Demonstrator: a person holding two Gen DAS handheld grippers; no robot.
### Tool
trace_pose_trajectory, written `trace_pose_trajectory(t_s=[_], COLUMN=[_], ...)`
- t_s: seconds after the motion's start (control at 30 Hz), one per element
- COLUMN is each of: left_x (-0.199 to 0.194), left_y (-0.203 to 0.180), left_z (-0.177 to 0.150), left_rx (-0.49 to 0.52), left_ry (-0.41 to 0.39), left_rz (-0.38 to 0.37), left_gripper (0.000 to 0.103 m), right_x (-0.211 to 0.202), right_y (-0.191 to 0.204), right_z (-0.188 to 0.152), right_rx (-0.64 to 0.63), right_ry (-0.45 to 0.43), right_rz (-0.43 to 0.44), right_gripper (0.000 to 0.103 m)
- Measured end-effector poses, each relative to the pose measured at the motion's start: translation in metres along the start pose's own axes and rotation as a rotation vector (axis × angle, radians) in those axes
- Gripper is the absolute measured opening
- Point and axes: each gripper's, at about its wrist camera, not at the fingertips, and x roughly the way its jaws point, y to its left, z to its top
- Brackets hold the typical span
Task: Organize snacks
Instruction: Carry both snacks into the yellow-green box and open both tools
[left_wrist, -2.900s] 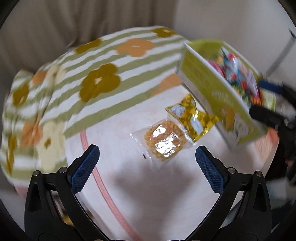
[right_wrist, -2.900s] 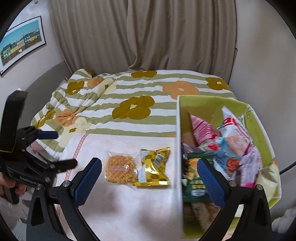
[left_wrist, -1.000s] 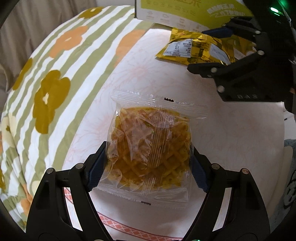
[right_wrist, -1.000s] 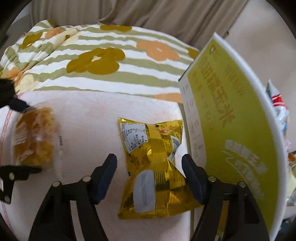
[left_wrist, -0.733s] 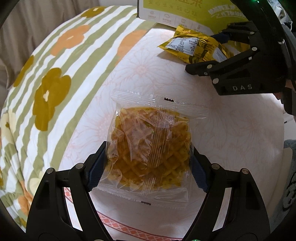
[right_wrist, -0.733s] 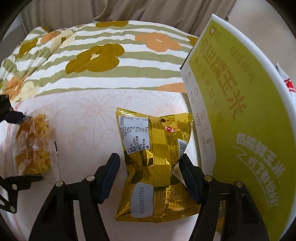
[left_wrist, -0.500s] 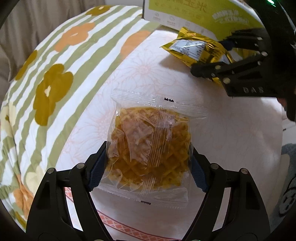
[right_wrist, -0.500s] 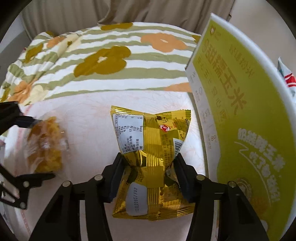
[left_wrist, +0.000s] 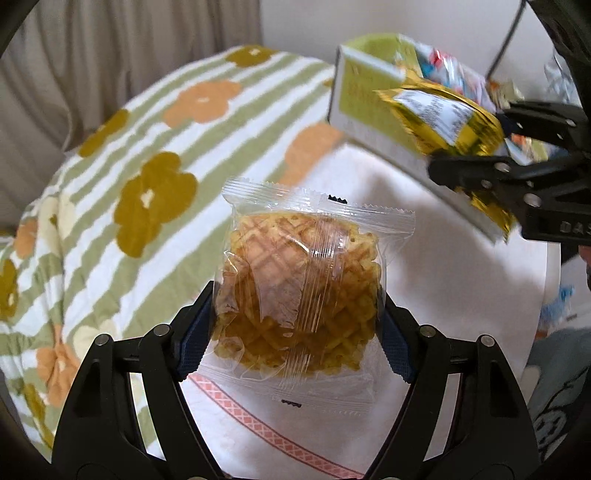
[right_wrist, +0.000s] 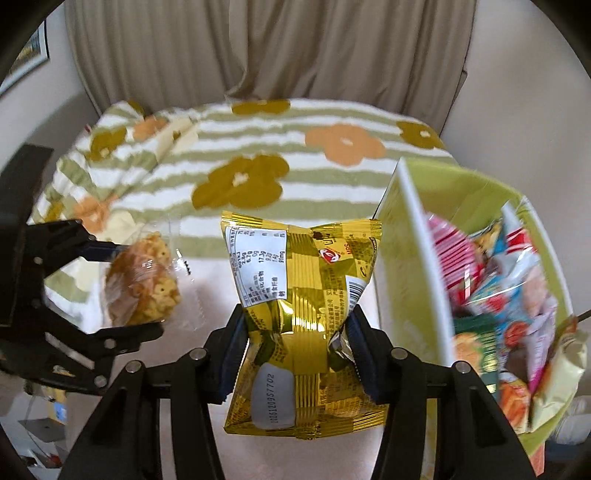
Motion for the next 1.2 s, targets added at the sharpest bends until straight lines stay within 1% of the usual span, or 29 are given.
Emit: trace_pose_trajectory(t_s=[0.17,0.27,0.4,0.47,0.57,0.63,0.73,0.9,0.97,1.0,1.1,1.13,1.2], left_x=[-0.036,-0.053,-0.067,-0.067,-0.062,-0.053,-0.031,0.004,0.013,0.016,0.017,0.015,0.012], left_y=[-0.012,-0.027,-0.059,-0.078,-0.107,-0.127,-0.159,-0.183,-0.19,-0.194,-0.203,-0.206,-0.208], left_z=[0.032,0.057,0.097,0.117,0.149,0.167,0.192,0.207,0.208,0.208,0.205,0.202,0.192], left_rx=[-0.059,-0.1,-0.177,-0.215,-0.288,-0.321,-0.394,-0.52,-0.55,-0.553,-0.533,-0.521,-0.519], left_ry=[-0.064,-0.103,-0.146,-0.157,-0.171,-0.179,-0.16,-0.099,-0.079,-0.07,-0.057,-0.058,-0.049], left_rz=[0.04,0.064,0.091,0.108,0.102,0.109,0.112,0.117,0.139,0.156,0.226,0.243,0.253], left_gripper=[0.076,0.076,0.076,0.076,0.076,0.076,0.076,0.076,0.08,0.083,0.103,0.103,0.103], right_x=[-0.043,-0.069,-0.09,-0.098,-0.107,-0.109,-0.107,-0.099,-0.095,-0.094,-0.092,-0.092,-0.092], right_y=[-0.023,-0.051,-0.094,-0.121,-0.164,-0.19,-0.224,-0.267,-0.276,-0.279,-0.288,-0.289,-0.292], right_z=[0.01,0.014,0.02,0.022,0.027,0.03,0.031,0.028,0.025,0.024,0.021,0.02,0.018], right_rx=[0.017,0.026,0.007,-0.012,-0.015,-0.019,-0.027,-0.024,-0.016,-0.012,0.001,0.006,0.015], right_ry=[-0.068,-0.11,-0.149,-0.166,-0.174,-0.178,-0.167,-0.131,-0.121,-0.119,-0.118,-0.117,-0.12], right_rz=[0.05,0.083,0.12,0.14,0.163,0.174,0.171,0.193,0.205,0.21,0.226,0.23,0.239], right_gripper=[0.049,0.049,0.049,0.049,0.049,0.049,0.049,0.049,0.049,0.049,0.049,0.049,0.049])
